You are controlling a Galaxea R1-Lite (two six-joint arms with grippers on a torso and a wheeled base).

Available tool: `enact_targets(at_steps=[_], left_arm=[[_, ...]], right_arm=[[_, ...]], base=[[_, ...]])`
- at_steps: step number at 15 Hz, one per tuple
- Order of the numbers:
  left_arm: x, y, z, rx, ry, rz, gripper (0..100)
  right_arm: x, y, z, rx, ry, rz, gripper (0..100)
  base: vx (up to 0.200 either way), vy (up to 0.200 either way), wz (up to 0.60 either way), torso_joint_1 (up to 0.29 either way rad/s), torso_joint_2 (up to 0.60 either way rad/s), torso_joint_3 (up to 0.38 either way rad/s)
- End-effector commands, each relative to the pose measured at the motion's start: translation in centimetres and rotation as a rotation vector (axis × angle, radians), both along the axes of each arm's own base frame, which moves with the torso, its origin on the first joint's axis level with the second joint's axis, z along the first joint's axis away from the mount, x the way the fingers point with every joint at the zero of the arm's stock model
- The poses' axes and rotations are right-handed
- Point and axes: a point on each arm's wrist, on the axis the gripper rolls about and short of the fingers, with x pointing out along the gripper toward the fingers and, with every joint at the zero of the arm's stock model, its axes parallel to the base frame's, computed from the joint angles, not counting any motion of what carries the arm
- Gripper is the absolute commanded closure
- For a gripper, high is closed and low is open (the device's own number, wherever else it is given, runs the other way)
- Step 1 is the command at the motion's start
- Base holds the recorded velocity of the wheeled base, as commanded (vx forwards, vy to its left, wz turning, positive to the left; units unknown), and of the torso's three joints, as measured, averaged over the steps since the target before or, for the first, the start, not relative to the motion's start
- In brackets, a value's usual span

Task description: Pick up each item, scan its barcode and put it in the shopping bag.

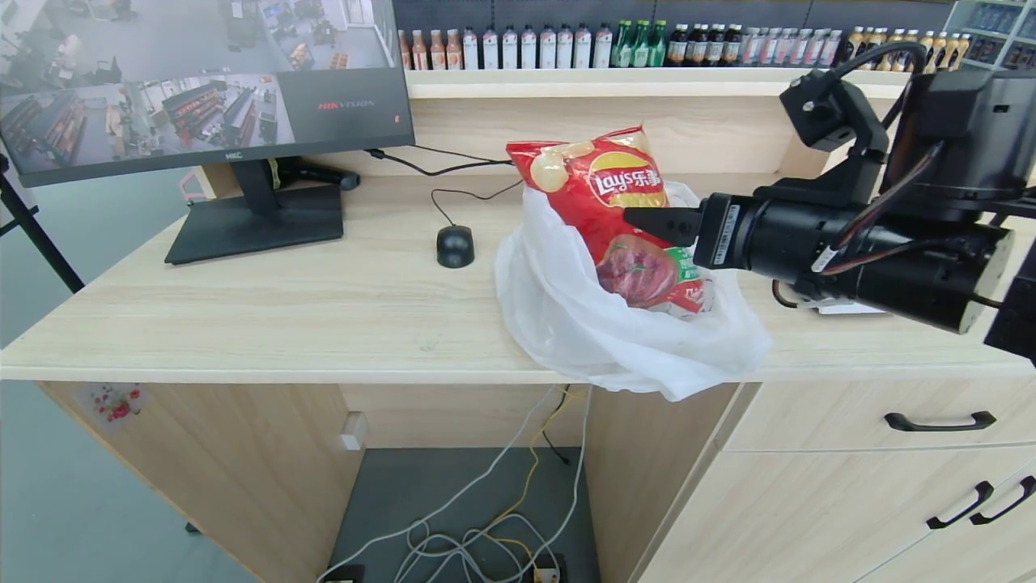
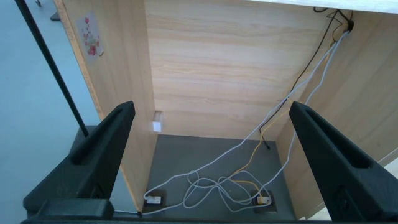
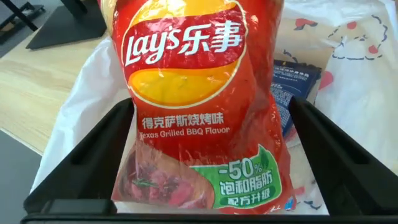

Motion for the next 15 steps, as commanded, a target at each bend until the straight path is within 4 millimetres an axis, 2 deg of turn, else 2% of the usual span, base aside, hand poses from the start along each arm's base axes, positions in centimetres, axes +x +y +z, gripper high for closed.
enact_targets(at_steps=[1,5,7,8,11,12,13,15], left_arm=[[0.0,0.0,0.0,0.0,-0.001,0.0,0],[0.0,0.0,0.0,0.0,-0.001,0.0,0],[0.0,0.0,0.0,0.0,-0.001,0.0,0],[0.0,0.0,0.0,0.0,-0.001,0.0,0],[0.0,0.0,0.0,-0.002,-0.001,0.0,0],[0.0,0.0,0.0,-0.002,-0.001,0.0,0],[0.0,0.0,0.0,-0.002,-0.001,0.0,0],[0.0,0.0,0.0,-0.003,-0.002,0.0,0]], right_arm=[[-1.7,-1.0,1.1,0.012,-0.059,0.002,0],[-3.9,-2.3,1.6,0.068,-0.202,-0.003,0],[-6.5,-3.9,0.1,0.112,-0.281,-0.008,0],[-8.5,-4.8,-0.6,0.134,-0.323,0.001,0],[-13.1,-7.5,-3.0,0.143,-0.357,0.002,0],[-14.2,-8.1,-4.0,0.137,-0.345,0.006,0],[-16.3,-8.9,-6.1,0.12,-0.324,0.038,0],[-18.3,-9.8,-8.0,0.066,-0.332,0.062,0]], base=[[0.0,0.0,0.0,0.0,0.0,0.0],[0.0,0.0,0.0,0.0,0.0,0.0],[0.0,0.0,0.0,0.0,0.0,0.0],[0.0,0.0,0.0,0.0,0.0,0.0],[0.0,0.0,0.0,0.0,0.0,0.0],[0.0,0.0,0.0,0.0,0.0,0.0],[0.0,0.0,0.0,0.0,0.0,0.0],[0.0,0.0,0.0,0.0,0.0,0.0]])
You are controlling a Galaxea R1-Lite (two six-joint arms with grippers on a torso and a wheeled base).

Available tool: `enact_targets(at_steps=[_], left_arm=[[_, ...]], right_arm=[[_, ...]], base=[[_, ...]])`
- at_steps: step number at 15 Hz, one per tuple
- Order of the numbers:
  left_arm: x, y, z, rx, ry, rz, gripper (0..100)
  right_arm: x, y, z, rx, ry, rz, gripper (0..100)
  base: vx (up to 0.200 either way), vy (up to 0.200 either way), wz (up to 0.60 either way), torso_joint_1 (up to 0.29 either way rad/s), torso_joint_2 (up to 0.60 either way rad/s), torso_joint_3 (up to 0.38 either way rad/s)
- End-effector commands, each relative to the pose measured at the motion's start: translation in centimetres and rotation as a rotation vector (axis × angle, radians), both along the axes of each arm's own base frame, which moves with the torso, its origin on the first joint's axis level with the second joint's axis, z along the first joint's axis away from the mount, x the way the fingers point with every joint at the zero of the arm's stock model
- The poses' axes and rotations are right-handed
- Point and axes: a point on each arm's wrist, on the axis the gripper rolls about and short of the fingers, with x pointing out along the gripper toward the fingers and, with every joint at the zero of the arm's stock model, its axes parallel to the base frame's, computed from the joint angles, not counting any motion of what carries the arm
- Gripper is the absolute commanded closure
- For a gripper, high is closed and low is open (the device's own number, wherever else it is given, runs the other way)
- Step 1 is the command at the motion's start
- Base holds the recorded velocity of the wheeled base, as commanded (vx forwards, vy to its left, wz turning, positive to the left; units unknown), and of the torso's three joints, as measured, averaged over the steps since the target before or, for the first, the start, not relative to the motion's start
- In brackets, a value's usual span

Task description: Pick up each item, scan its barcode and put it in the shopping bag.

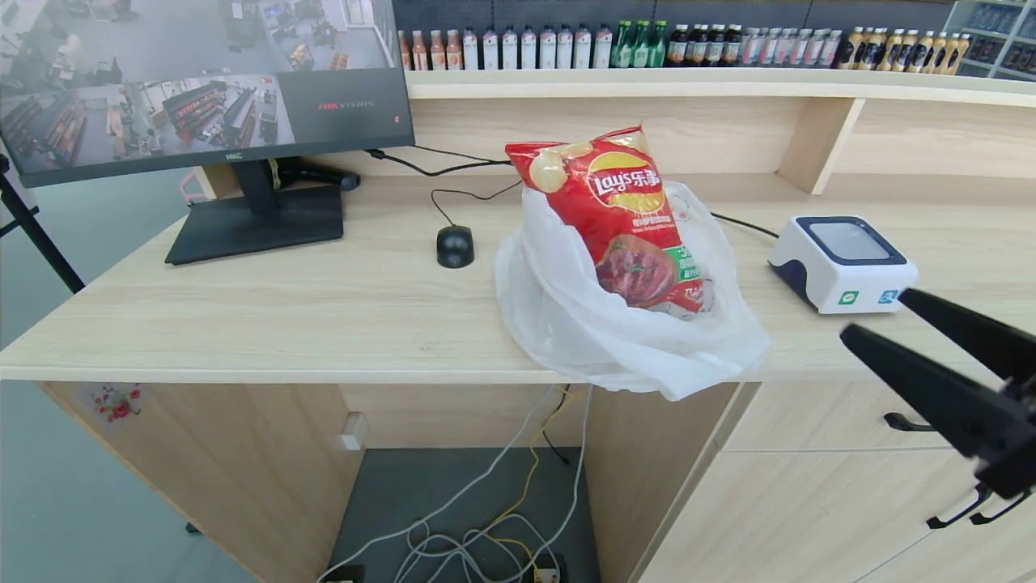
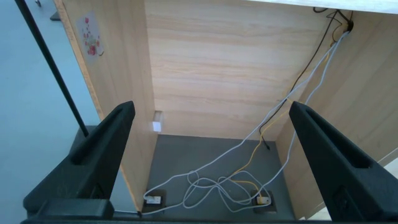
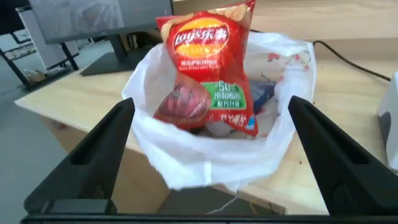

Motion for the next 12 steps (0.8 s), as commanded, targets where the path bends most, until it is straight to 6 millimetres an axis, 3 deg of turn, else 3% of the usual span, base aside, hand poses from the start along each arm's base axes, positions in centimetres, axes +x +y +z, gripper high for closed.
enact_targets(at_steps=[1,3,8,9,12], left_arm=[[0.0,0.0,0.0,0.0,0.0,0.002,0],[0.0,0.0,0.0,0.001,0.0,0.0,0],[0.0,0.0,0.0,0.003,0.0,0.0,0],[0.0,0.0,0.0,0.003,0.0,0.0,0],[0.0,0.0,0.0,0.004,0.0,0.0,0]], right_arm=[[-3.8,-2.0,-3.0,-0.045,-0.023,0.025,0],[-5.2,-2.7,-5.3,-0.099,0.011,0.057,0],[-8.5,-4.8,-8.2,-0.266,0.067,0.126,0],[-10.0,-5.9,-9.9,-0.365,0.059,0.187,0],[-12.2,-7.9,-12.8,-0.383,0.064,0.194,0]], base=[[0.0,0.0,0.0,0.0,0.0,0.0],[0.0,0.0,0.0,0.0,0.0,0.0],[0.0,0.0,0.0,0.0,0.0,0.0],[0.0,0.0,0.0,0.0,0.0,0.0],[0.0,0.0,0.0,0.0,0.0,0.0]])
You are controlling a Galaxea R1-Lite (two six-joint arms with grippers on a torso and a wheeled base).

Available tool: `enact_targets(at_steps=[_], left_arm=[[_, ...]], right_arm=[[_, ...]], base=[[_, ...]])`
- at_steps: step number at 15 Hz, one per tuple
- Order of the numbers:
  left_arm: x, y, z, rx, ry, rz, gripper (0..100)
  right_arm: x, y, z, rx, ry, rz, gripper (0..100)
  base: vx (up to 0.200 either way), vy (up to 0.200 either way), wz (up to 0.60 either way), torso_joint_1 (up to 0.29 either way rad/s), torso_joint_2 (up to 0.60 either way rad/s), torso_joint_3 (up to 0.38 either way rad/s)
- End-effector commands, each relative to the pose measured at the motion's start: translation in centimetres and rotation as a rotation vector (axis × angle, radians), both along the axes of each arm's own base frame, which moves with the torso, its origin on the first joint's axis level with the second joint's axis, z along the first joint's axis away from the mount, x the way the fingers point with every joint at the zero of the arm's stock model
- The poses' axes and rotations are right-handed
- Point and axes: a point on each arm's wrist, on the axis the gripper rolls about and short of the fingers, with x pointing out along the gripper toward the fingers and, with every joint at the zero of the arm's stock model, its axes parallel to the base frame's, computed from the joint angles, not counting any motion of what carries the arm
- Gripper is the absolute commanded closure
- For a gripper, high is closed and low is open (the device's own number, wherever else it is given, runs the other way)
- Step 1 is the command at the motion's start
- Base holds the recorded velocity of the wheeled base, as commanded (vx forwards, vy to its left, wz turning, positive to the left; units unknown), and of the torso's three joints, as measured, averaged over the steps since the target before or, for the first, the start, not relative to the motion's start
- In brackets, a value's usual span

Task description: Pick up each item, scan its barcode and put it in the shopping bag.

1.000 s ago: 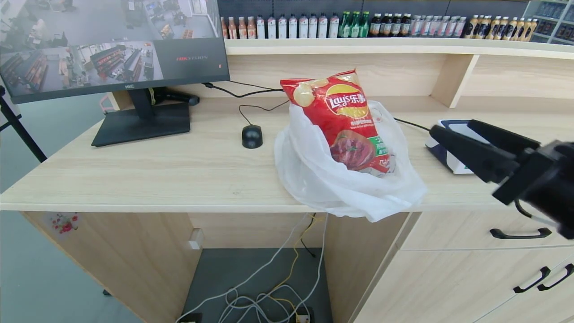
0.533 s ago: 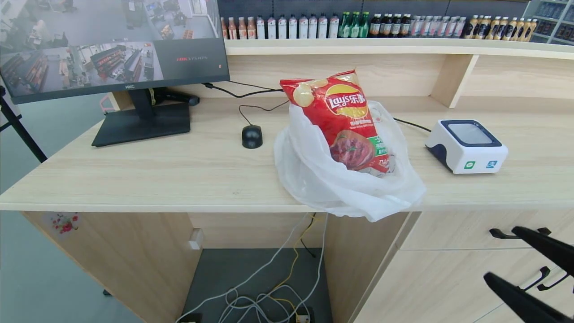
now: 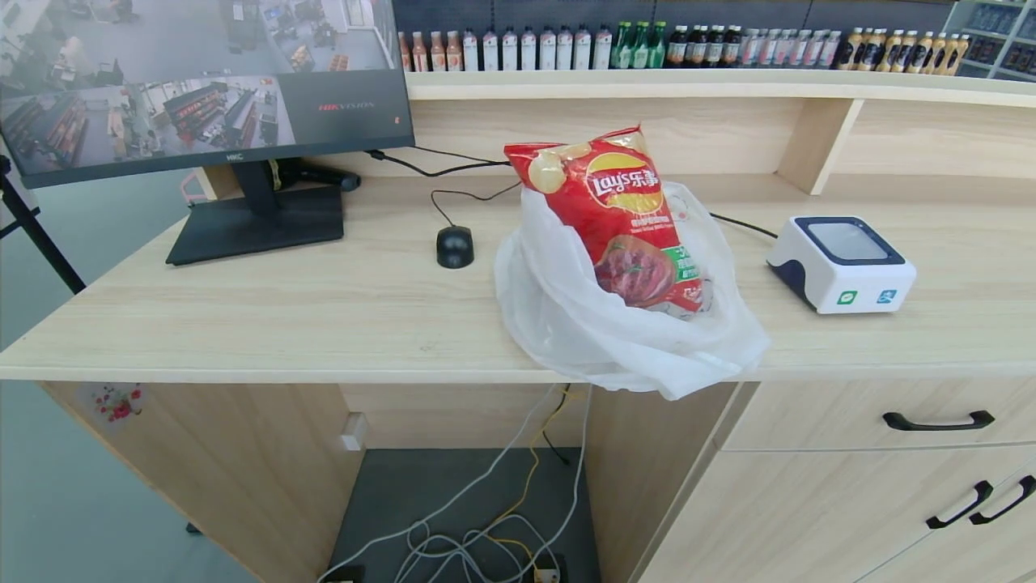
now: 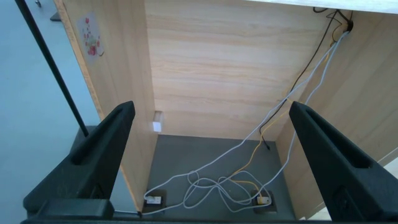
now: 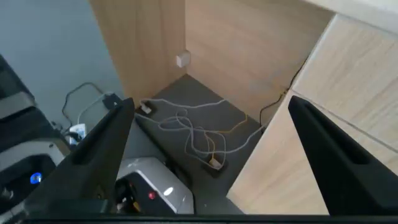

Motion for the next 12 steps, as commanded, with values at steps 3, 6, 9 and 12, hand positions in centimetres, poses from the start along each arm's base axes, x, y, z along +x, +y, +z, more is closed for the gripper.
enact_targets(at_steps=[3,6,9,12], left_arm=[[0.0,0.0,0.0,-0.001,0.0,0.001,0],[0.0,0.0,0.0,-0.001,0.0,0.001,0],[0.0,0.0,0.0,-0.002,0.0,0.001,0],[0.0,0.0,0.01,-0.004,-0.002,0.002,0]], right_arm=[[-2.26,-1.85,-1.58,0.072,-0.081,-0.039,0],[-2.06,-1.39,-1.49,0.061,-0.025,-0.211,0],[-2.41,-1.31,-1.54,0.075,-0.062,-0.379,0],[-2.53,-0.95,-1.52,0.076,-0.077,-0.603,0]], base=[[0.0,0.0,0.0,0.0,0.0,0.0],[0.0,0.0,0.0,0.0,0.0,0.0],[0.0,0.0,0.0,0.0,0.0,0.0],[0.0,0.0,0.0,0.0,0.0,0.0]])
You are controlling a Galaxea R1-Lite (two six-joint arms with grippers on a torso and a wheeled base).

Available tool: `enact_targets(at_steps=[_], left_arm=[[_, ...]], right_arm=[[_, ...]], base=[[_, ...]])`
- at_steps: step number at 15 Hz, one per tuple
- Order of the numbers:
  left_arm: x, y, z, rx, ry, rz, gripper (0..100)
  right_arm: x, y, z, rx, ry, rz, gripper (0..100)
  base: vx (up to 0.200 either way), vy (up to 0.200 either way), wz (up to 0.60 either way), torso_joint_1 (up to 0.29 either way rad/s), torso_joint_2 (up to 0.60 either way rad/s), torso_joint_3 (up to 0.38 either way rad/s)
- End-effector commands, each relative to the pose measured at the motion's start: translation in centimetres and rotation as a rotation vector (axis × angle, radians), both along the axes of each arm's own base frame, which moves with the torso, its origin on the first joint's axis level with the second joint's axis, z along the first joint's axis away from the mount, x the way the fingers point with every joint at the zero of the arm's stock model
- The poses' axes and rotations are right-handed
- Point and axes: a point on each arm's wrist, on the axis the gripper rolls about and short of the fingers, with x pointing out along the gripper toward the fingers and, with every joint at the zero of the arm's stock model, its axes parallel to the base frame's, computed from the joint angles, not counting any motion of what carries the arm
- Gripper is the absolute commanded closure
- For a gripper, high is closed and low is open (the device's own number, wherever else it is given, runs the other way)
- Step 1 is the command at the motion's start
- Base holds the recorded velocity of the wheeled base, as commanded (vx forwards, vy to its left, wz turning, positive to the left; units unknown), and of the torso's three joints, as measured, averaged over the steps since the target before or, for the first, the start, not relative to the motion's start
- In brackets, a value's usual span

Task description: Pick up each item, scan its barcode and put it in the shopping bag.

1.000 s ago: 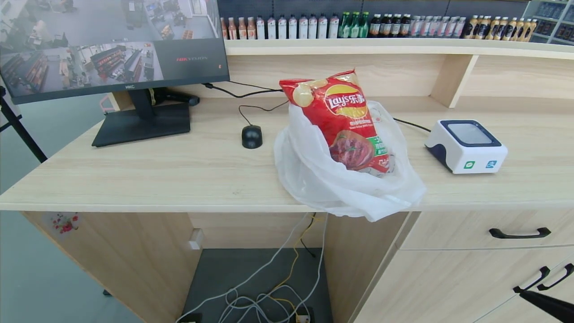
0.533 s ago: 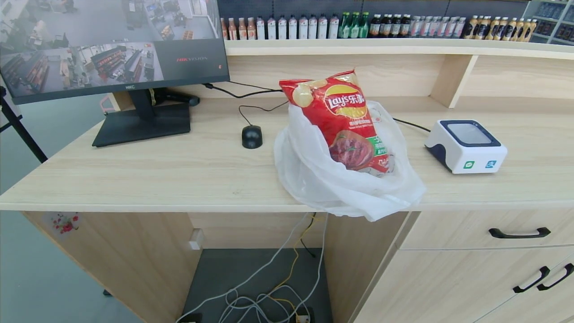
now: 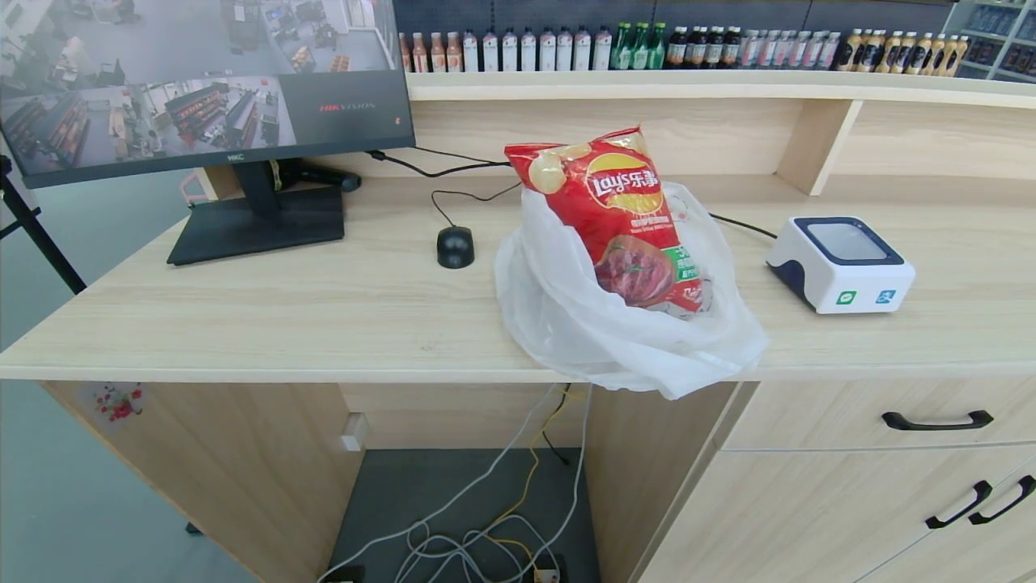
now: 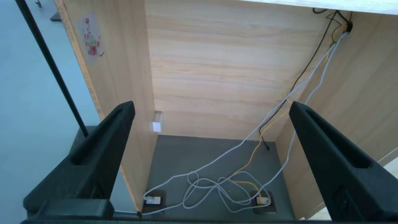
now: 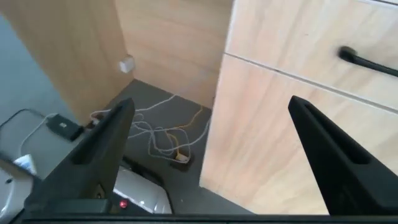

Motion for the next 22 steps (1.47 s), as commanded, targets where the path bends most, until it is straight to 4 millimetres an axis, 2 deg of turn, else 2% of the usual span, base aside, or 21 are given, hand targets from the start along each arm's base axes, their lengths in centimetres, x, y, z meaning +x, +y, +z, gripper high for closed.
enact_targets(at_steps=[1,4,6,9,13,14,20,21,22], left_arm=[[0.0,0.0,0.0,0.0,0.0,0.001,0],[0.0,0.0,0.0,0.0,-0.001,0.001,0],[0.0,0.0,0.0,0.0,0.0,0.0,0],[0.0,0.0,0.0,0.0,0.0,0.001,0],[0.0,0.0,0.0,-0.002,-0.001,0.001,0],[0.0,0.0,0.0,-0.002,0.0,0.001,0],[0.0,0.0,0.0,0.0,0.0,0.0,0],[0.0,0.0,0.0,0.0,0.0,0.001,0],[0.0,0.0,0.0,0.0,0.0,0.0,0]], right_arm=[[-0.1,0.2,0.0,0.007,-0.013,-0.128,0],[-0.1,0.1,0.0,0.01,-0.016,-0.142,0],[0.0,-0.1,0.0,0.06,-0.019,-0.242,0],[0.0,-0.1,0.0,0.079,-0.022,-0.275,0],[0.3,0.1,-0.1,0.16,0.039,-0.435,0],[-0.3,0.2,-0.3,0.159,-0.03,-0.424,0],[-0.2,0.2,-0.3,0.124,-0.038,-0.38,0],[-0.3,0.3,-0.5,0.113,-0.037,-0.344,0],[-0.6,0.3,-0.7,0.037,-0.068,-0.238,0]], base=[[0.0,0.0,0.0,0.0,0.0,0.0],[0.0,0.0,0.0,0.0,0.0,0.0],[0.0,0.0,0.0,0.0,0.0,0.0],[0.0,0.0,0.0,0.0,0.0,0.0],[0.0,0.0,0.0,0.0,0.0,0.0],[0.0,0.0,0.0,0.0,0.0,0.0],[0.0,0.0,0.0,0.0,0.0,0.0],[0.0,0.0,0.0,0.0,0.0,0.0],[0.0,0.0,0.0,0.0,0.0,0.0]])
